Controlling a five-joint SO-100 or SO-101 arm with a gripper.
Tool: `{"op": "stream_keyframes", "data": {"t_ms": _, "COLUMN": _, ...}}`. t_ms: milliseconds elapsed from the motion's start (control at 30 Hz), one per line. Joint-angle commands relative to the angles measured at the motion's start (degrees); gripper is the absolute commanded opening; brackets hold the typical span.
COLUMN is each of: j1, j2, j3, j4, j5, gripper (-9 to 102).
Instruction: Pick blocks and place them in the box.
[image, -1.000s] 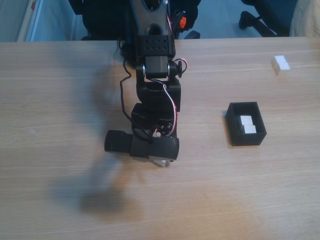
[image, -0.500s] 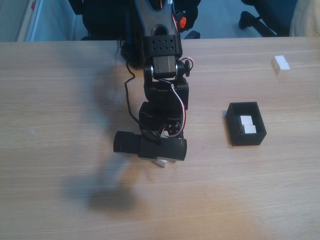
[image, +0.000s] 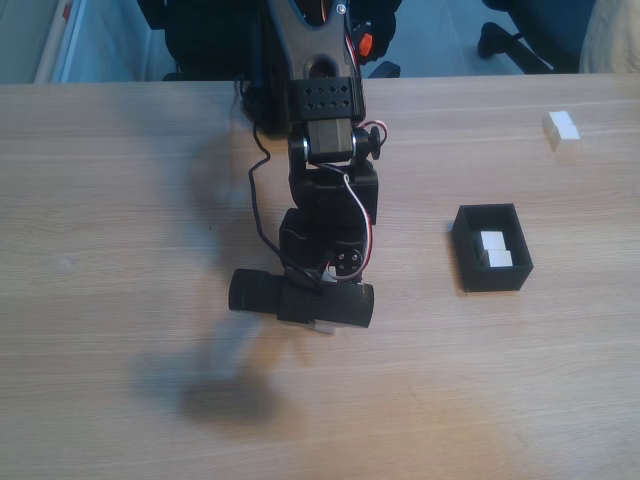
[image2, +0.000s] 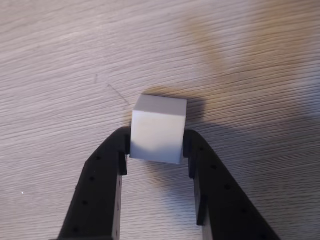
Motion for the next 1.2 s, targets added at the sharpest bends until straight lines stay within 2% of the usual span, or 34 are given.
{"op": "stream_keyframes", "data": {"t_ms": 0, "j1": -0.4, "j2": 0.3, "j3": -2.2, "j4": -1.1, "j5": 0.5, "gripper": 9}}
{"op": "stream_keyframes", "data": {"t_ms": 367, "j1": -0.4, "j2": 1.1, "j3": -1.7, "j4": -2.4, "j5": -0.4, "gripper": 1}}
{"op": "stream_keyframes", "data": {"t_ms": 567, "j1": -2.1, "j2": 11.4, "j3": 3.6, "j4": -0.6, "j5": -1.5, "gripper": 0}}
{"op": "stream_keyframes", "data": {"t_ms": 900, "j1": -20.0, "j2": 36.9, "j3": 13.0, "j4": 12.7, "j5": 1.6, "gripper": 0}}
{"op": "stream_keyframes", "data": {"t_ms": 1033, "j1": -28.9, "j2": 40.4, "j3": 13.3, "j4": 16.2, "j5": 5.4, "gripper": 0}}
{"op": "stream_keyframes", "data": {"t_ms": 1167, "j1": -35.1, "j2": 39.4, "j3": 12.7, "j4": 15.6, "j5": 7.0, "gripper": 0}}
